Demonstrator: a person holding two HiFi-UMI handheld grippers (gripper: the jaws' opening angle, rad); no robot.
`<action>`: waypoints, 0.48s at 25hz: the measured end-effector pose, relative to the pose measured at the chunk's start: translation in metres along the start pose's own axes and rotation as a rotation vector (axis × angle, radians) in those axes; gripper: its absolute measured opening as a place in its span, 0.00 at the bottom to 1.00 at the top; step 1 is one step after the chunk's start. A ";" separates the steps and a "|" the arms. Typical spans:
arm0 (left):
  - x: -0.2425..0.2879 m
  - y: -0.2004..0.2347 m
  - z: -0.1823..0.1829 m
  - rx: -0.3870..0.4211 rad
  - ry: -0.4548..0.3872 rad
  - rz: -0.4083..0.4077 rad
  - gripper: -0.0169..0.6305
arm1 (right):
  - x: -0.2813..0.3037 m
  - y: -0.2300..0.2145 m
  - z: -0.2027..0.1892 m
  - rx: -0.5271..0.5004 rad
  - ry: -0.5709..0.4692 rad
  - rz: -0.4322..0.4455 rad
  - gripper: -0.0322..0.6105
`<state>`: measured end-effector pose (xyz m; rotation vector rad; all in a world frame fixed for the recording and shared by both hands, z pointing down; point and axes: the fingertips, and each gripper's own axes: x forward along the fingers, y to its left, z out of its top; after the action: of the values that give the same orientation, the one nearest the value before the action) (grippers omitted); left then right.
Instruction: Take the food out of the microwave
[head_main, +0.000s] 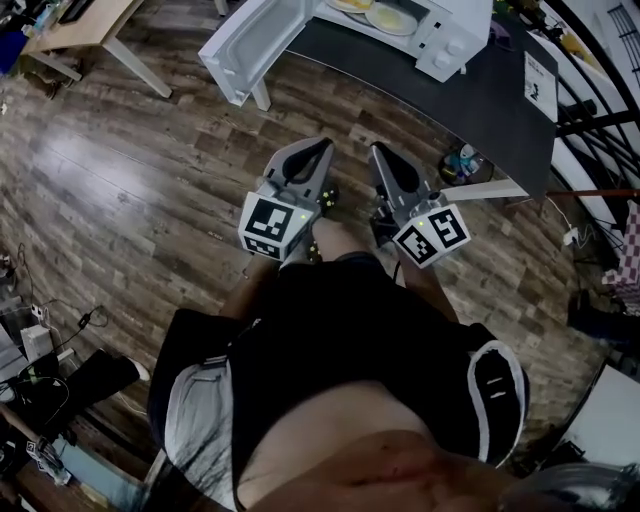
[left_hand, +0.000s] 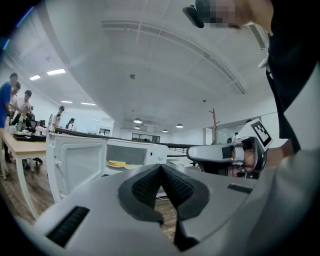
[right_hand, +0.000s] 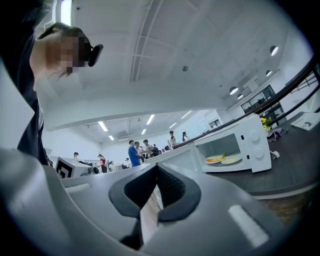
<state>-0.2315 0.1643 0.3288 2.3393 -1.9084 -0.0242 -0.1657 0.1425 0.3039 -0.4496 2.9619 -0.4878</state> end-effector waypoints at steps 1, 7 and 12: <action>0.002 0.001 0.003 0.009 -0.003 -0.003 0.03 | 0.002 -0.002 0.002 -0.002 -0.006 0.001 0.04; 0.014 0.009 0.005 0.043 0.011 -0.008 0.03 | 0.014 -0.016 0.006 0.000 -0.011 0.013 0.04; 0.037 0.022 0.005 0.037 0.024 -0.004 0.03 | 0.028 -0.034 0.012 0.010 -0.020 0.021 0.04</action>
<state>-0.2460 0.1237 0.3288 2.3560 -1.9091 0.0386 -0.1810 0.1002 0.3025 -0.4188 2.9411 -0.4927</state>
